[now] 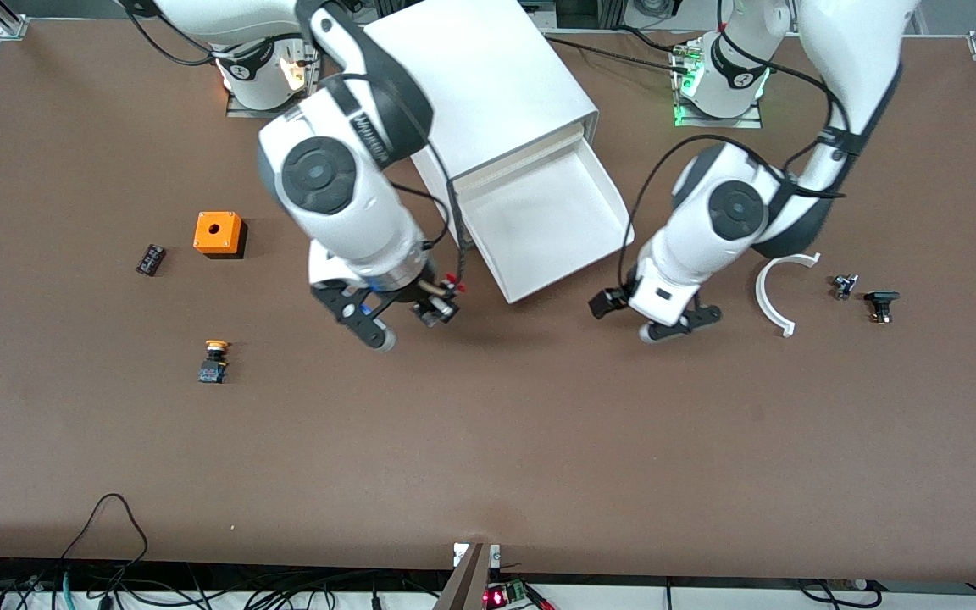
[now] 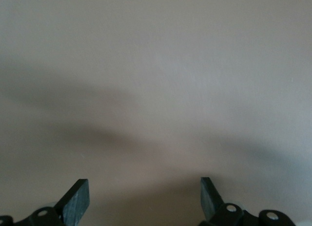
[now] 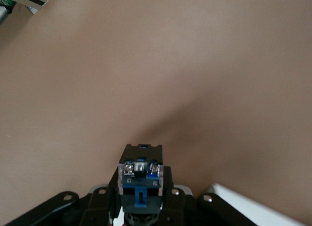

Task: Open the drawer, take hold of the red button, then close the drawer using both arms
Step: 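Push the drawer closed with the left gripper while the right gripper withdraws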

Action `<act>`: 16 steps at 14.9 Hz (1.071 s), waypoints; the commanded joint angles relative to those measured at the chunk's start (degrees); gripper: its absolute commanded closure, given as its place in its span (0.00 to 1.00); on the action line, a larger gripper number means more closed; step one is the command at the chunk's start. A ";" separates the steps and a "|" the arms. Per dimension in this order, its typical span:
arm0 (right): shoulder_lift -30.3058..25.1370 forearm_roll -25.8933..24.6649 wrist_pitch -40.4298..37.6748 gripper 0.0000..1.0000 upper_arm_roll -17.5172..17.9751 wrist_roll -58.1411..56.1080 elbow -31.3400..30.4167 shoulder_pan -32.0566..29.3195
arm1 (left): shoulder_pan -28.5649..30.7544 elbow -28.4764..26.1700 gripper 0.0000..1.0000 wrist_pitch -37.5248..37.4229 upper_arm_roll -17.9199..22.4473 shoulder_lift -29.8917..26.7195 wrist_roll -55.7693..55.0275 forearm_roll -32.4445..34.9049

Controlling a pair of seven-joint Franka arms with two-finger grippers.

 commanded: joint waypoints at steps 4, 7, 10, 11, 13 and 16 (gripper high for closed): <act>-0.31 -1.44 -3.63 1.00 0.41 -25.95 -0.53 -7.37 | -5.03 -4.19 0.00 0.20 -0.11 -2.38 -5.79 0.16; -0.22 -3.73 -3.54 1.00 0.41 -37.99 -4.02 -11.94 | -8.80 -4.28 0.00 -2.78 -0.46 -2.29 -9.66 0.07; 0.04 -5.92 -0.39 1.00 -0.12 -44.52 -8.42 -15.90 | -9.25 -3.93 0.00 -8.15 -3.18 -2.38 -10.37 -0.01; 0.13 -6.01 1.62 1.00 -0.29 -47.67 -10.53 -16.96 | -9.43 -4.10 0.00 -8.42 -3.97 -2.21 -10.46 -0.19; 0.05 -5.75 7.15 1.00 -0.29 -51.46 -16.06 -19.51 | -10.74 -4.19 0.00 -8.42 -4.94 -1.16 -10.81 -0.72; 0.05 -5.75 11.82 1.00 -0.29 -55.07 -21.34 -21.35 | -13.20 -4.11 0.00 -8.33 -5.39 -0.71 -15.01 -0.89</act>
